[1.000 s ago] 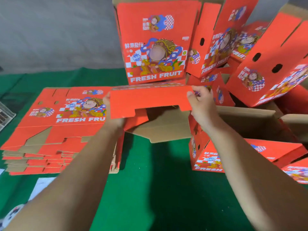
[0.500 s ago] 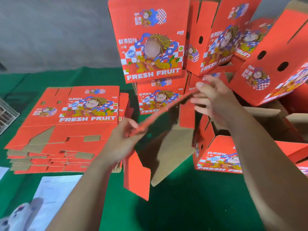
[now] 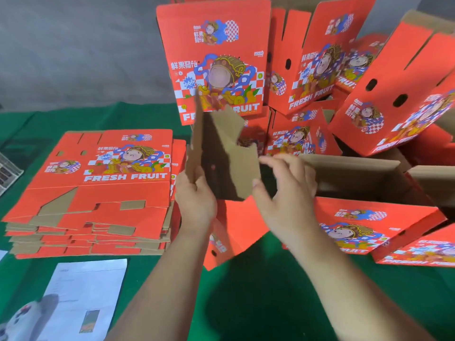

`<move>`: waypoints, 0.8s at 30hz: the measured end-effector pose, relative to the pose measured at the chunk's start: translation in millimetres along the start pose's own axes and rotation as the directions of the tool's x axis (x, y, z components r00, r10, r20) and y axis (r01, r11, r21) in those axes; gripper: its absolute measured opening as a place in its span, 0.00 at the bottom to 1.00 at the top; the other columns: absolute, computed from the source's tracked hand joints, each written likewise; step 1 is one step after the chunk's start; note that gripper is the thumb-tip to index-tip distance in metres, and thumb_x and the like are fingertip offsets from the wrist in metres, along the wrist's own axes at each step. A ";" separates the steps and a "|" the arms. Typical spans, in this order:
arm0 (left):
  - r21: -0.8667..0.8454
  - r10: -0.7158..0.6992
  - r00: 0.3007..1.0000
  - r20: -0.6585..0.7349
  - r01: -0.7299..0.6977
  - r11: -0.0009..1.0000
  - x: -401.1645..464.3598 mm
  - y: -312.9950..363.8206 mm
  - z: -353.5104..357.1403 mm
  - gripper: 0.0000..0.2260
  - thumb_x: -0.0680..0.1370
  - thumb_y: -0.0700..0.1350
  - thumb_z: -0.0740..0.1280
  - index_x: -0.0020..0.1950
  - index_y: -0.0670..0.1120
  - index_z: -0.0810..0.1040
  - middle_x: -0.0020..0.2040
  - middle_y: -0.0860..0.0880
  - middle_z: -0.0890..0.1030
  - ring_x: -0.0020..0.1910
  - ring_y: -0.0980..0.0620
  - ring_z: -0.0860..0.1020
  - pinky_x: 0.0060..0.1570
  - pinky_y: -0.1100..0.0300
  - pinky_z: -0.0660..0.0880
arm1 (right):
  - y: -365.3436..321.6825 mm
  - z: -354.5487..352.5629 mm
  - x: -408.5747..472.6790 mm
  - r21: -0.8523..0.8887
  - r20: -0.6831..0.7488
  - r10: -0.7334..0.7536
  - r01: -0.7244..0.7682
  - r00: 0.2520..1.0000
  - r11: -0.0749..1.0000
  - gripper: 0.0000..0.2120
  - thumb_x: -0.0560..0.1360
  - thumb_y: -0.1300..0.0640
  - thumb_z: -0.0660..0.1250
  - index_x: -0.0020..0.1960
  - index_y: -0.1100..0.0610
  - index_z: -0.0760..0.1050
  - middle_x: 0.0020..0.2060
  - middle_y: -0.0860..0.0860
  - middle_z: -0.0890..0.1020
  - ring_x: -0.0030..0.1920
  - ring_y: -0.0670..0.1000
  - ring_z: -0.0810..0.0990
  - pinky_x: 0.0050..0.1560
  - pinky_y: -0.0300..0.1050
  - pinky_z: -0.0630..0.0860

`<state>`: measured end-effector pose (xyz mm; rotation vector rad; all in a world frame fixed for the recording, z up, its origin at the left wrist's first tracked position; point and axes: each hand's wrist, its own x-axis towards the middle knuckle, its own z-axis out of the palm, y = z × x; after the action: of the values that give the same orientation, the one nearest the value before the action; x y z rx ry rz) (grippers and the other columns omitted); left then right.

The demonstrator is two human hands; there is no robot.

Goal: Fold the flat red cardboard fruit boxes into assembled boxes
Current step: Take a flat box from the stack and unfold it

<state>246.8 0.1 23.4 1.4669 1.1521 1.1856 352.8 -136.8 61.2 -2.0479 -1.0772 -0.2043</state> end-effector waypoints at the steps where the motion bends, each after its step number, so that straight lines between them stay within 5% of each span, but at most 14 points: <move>1: -0.004 0.008 1.000 -0.025 -0.008 1.000 0.5 1.6 -0.3 0.18 0.80 0.49 0.58 0.65 0.45 0.79 0.59 0.40 0.82 0.61 0.36 0.78 0.64 0.41 0.74 | -7.6 1.0 -15.3 -0.047 -0.004 -0.049 0.049 0.999 0.998 0.23 0.74 0.44 0.67 0.68 0.44 0.76 0.65 0.47 0.73 0.65 0.57 0.70 0.63 0.55 0.67; 4: -0.011 0.033 0.999 -0.043 -0.033 0.999 -10.1 4.1 -4.3 0.20 0.77 0.44 0.56 0.67 0.43 0.76 0.56 0.38 0.78 0.58 0.33 0.75 0.61 0.41 0.73 | -16.9 8.4 -43.7 -0.192 0.022 -0.093 0.096 0.995 0.977 0.26 0.72 0.44 0.70 0.70 0.42 0.74 0.67 0.48 0.72 0.65 0.58 0.69 0.60 0.58 0.68; 6: 0.009 -0.019 0.999 -0.029 0.019 1.000 -25.4 7.7 -7.4 0.25 0.77 0.43 0.57 0.75 0.44 0.71 0.61 0.42 0.73 0.62 0.40 0.72 0.68 0.44 0.70 | -10.4 7.3 -38.4 -0.205 -0.043 -0.036 0.026 0.998 0.978 0.32 0.71 0.49 0.75 0.74 0.44 0.73 0.67 0.50 0.74 0.64 0.61 0.70 0.61 0.61 0.69; 9: 0.039 -0.021 0.999 0.033 0.020 0.999 -55.6 12.9 -5.2 0.27 0.80 0.38 0.60 0.80 0.39 0.62 0.66 0.43 0.67 0.64 0.52 0.66 0.72 0.69 0.60 | -0.2 -0.8 -17.5 -0.183 -0.114 0.013 -0.034 0.993 0.983 0.40 0.72 0.55 0.75 0.81 0.45 0.63 0.70 0.48 0.74 0.65 0.62 0.71 0.62 0.62 0.67; 11: 0.025 0.000 0.997 0.074 -0.002 1.000 -80.0 18.1 2.2 0.29 0.81 0.33 0.62 0.81 0.37 0.58 0.70 0.41 0.64 0.68 0.52 0.64 0.69 0.76 0.55 | 1.6 -0.3 -7.9 -0.121 -0.091 0.085 -0.096 0.992 0.988 0.44 0.74 0.55 0.72 0.84 0.44 0.54 0.79 0.45 0.66 0.74 0.63 0.65 0.69 0.67 0.65; 15: -0.045 -0.032 0.969 0.245 0.044 0.998 -120.9 21.3 10.6 0.38 0.81 0.32 0.61 0.84 0.46 0.42 0.76 0.46 0.53 0.77 0.49 0.54 0.80 0.58 0.52 | 1.9 13.3 -6.9 0.020 0.084 0.209 -0.212 0.974 0.977 0.54 0.73 0.39 0.73 0.83 0.39 0.37 0.84 0.46 0.39 0.83 0.61 0.41 0.77 0.72 0.47; 17: -0.015 -0.026 0.953 0.302 0.032 0.999 -128.2 16.5 9.2 0.38 0.82 0.35 0.62 0.84 0.48 0.42 0.76 0.45 0.53 0.79 0.48 0.53 0.80 0.54 0.54 | 11.3 14.9 -3.9 0.097 0.095 0.179 -0.188 0.979 0.977 0.53 0.74 0.52 0.75 0.84 0.42 0.41 0.84 0.50 0.42 0.84 0.57 0.42 0.79 0.70 0.48; 20: -0.094 0.168 0.850 0.499 -0.140 0.986 -125.7 15.5 0.3 0.40 0.81 0.39 0.65 0.83 0.56 0.41 0.70 0.45 0.57 0.70 0.73 0.56 0.66 0.78 0.59 | 23.6 13.4 3.5 0.151 0.077 0.158 -0.168 0.984 0.974 0.49 0.71 0.73 0.66 0.84 0.47 0.51 0.84 0.53 0.49 0.84 0.53 0.47 0.80 0.66 0.51; 22: -0.110 0.291 0.763 0.577 -0.281 0.953 -109.8 16.8 -11.9 0.40 0.79 0.45 0.69 0.84 0.55 0.47 0.72 0.50 0.56 0.70 0.74 0.55 0.67 0.78 0.58 | 31.2 13.3 7.0 0.230 0.069 0.108 -0.121 0.992 0.966 0.46 0.72 0.76 0.64 0.83 0.48 0.56 0.84 0.52 0.50 0.84 0.51 0.47 0.80 0.64 0.52; 24: -0.012 0.305 0.873 0.380 -0.325 0.946 -74.2 7.4 -25.7 0.40 0.77 0.59 0.68 0.83 0.58 0.48 0.76 0.57 0.55 0.77 0.66 0.51 0.76 0.69 0.50 | 40.5 12.9 8.2 0.305 0.081 0.004 -0.029 0.997 0.952 0.44 0.74 0.75 0.69 0.82 0.48 0.58 0.85 0.49 0.49 0.84 0.48 0.45 0.81 0.64 0.53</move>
<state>214.4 -71.8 23.1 1.8789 0.6989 1.0245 385.7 -135.5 33.1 -1.7962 -1.0669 0.0530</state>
